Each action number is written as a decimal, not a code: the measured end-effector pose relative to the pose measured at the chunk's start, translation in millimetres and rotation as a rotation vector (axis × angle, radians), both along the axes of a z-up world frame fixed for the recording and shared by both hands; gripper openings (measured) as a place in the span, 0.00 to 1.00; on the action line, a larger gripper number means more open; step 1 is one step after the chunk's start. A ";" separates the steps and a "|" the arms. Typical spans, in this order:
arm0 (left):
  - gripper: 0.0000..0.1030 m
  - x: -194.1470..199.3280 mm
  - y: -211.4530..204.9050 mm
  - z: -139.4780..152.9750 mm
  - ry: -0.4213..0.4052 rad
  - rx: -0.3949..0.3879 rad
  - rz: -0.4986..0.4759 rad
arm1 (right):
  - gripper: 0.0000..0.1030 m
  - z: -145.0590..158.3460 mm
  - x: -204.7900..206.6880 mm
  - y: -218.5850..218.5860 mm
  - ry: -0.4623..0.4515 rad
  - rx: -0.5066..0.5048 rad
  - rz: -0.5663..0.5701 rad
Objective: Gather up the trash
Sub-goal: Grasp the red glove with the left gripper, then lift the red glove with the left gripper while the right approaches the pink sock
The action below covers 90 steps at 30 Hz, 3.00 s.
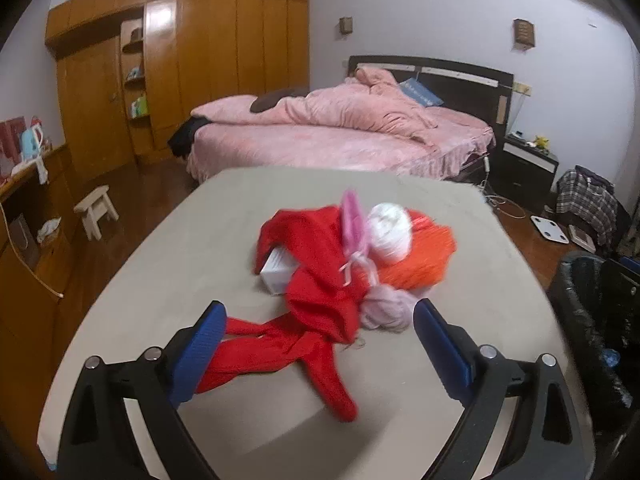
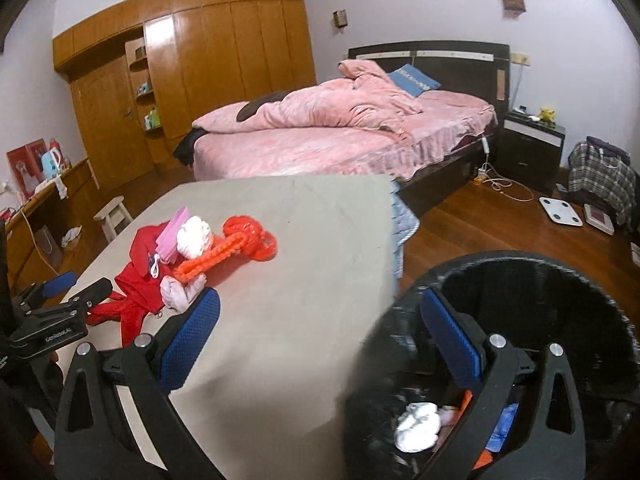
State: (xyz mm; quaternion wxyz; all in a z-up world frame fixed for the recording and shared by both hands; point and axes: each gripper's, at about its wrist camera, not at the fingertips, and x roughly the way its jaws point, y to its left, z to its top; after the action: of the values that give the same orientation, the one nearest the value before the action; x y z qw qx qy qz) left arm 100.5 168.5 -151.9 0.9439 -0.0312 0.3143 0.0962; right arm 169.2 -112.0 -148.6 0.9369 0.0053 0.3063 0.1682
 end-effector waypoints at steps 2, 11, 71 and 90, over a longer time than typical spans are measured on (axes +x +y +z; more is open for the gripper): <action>0.90 5.1 5.9 -6.5 0.015 -0.003 0.007 | 0.95 -6.9 5.1 10.7 0.009 -0.010 0.013; 0.90 25.1 18.4 -29.7 0.078 -0.023 0.018 | 0.95 -26.1 15.3 33.7 0.038 -0.038 0.044; 0.14 15.6 94.4 -27.3 0.076 -0.136 0.046 | 0.57 -71.8 50.6 194.4 0.218 -0.091 0.212; 0.14 9.9 63.8 -24.1 0.084 -0.154 -0.012 | 0.53 -58.8 11.5 136.1 0.224 -0.073 0.256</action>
State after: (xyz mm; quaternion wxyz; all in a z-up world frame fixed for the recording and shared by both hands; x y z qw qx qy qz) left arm 110.4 232.4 -176.0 0.9252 -0.0979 0.3604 0.0671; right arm 180.7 24.1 -207.4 0.8674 -0.0490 0.4129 0.2734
